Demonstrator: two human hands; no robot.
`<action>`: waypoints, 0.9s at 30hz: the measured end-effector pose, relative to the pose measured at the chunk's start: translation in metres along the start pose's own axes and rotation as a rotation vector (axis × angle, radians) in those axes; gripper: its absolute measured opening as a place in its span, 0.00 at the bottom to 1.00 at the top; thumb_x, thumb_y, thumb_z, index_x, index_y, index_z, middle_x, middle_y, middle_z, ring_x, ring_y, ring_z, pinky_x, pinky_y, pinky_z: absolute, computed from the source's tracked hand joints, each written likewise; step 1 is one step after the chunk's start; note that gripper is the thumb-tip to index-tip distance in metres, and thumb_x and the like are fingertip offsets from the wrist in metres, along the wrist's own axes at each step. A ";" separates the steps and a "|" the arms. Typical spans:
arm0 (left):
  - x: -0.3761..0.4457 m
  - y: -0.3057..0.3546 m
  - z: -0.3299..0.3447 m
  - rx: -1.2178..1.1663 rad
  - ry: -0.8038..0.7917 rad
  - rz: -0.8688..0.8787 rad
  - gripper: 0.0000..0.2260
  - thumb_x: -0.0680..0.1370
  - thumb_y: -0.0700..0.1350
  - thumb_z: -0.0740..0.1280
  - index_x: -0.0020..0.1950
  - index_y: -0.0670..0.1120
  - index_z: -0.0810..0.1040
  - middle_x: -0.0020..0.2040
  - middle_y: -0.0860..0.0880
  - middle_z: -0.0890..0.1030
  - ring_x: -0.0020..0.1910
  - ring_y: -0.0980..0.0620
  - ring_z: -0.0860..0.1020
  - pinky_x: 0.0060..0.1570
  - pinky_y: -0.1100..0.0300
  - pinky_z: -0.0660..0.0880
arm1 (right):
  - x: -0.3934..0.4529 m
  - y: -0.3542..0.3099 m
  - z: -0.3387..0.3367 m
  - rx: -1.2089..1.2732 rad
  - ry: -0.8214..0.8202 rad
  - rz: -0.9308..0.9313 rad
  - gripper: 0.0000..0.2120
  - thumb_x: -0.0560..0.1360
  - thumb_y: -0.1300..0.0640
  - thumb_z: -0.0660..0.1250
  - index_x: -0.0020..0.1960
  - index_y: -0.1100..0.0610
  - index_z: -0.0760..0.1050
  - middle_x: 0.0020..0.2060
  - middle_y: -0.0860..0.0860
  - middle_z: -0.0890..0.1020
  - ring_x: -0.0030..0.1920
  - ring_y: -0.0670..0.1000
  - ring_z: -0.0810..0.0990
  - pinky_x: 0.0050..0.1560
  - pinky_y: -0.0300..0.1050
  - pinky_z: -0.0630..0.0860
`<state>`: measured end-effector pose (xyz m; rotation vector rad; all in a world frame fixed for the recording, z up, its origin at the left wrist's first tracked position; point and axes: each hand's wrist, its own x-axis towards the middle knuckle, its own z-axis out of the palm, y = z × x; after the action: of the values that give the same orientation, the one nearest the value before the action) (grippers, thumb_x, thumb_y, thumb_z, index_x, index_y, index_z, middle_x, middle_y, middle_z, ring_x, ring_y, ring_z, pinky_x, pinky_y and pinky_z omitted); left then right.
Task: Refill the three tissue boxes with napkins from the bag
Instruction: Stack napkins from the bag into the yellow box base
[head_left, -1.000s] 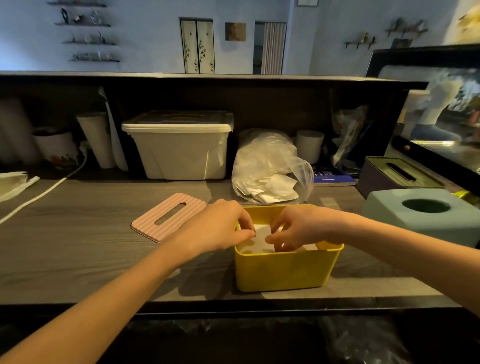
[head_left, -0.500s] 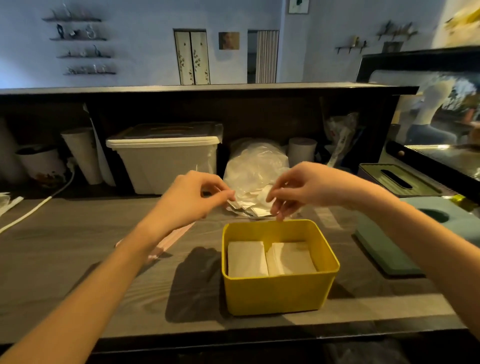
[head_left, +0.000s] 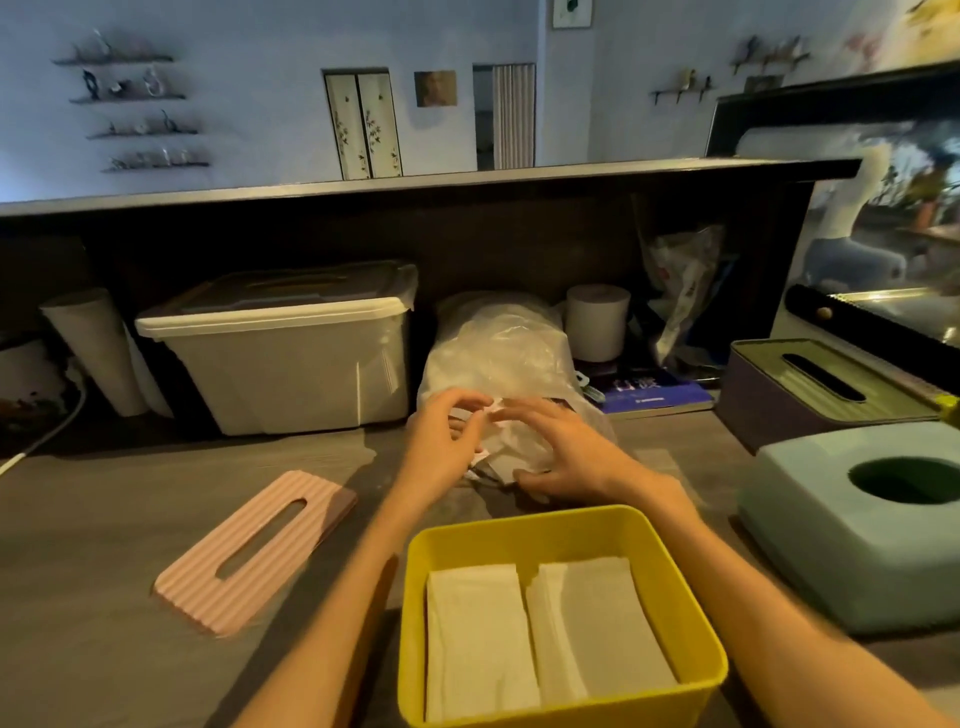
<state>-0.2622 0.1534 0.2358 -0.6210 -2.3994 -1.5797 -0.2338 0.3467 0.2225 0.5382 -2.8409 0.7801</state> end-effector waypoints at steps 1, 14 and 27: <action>0.002 -0.005 0.004 0.009 0.045 0.028 0.07 0.81 0.38 0.66 0.56 0.46 0.82 0.53 0.50 0.83 0.45 0.56 0.82 0.39 0.61 0.82 | -0.001 0.006 0.005 -0.018 -0.015 -0.004 0.37 0.72 0.49 0.75 0.77 0.43 0.65 0.79 0.45 0.63 0.78 0.46 0.59 0.77 0.45 0.56; -0.004 -0.020 0.000 -0.031 0.113 0.021 0.07 0.82 0.37 0.65 0.53 0.46 0.81 0.52 0.51 0.82 0.47 0.52 0.81 0.38 0.60 0.82 | -0.002 0.027 0.009 -0.174 0.041 -0.064 0.34 0.78 0.58 0.69 0.79 0.39 0.63 0.79 0.41 0.62 0.77 0.49 0.64 0.77 0.52 0.65; -0.004 -0.019 -0.003 -0.092 0.123 -0.038 0.08 0.83 0.41 0.64 0.51 0.50 0.82 0.49 0.52 0.84 0.49 0.51 0.81 0.42 0.56 0.82 | -0.005 0.011 0.003 0.090 0.423 -0.062 0.16 0.80 0.65 0.66 0.64 0.52 0.82 0.57 0.45 0.84 0.56 0.41 0.79 0.58 0.30 0.71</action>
<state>-0.2669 0.1431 0.2197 -0.4823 -2.2736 -1.6991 -0.2330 0.3550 0.2135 0.4114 -2.4011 0.8932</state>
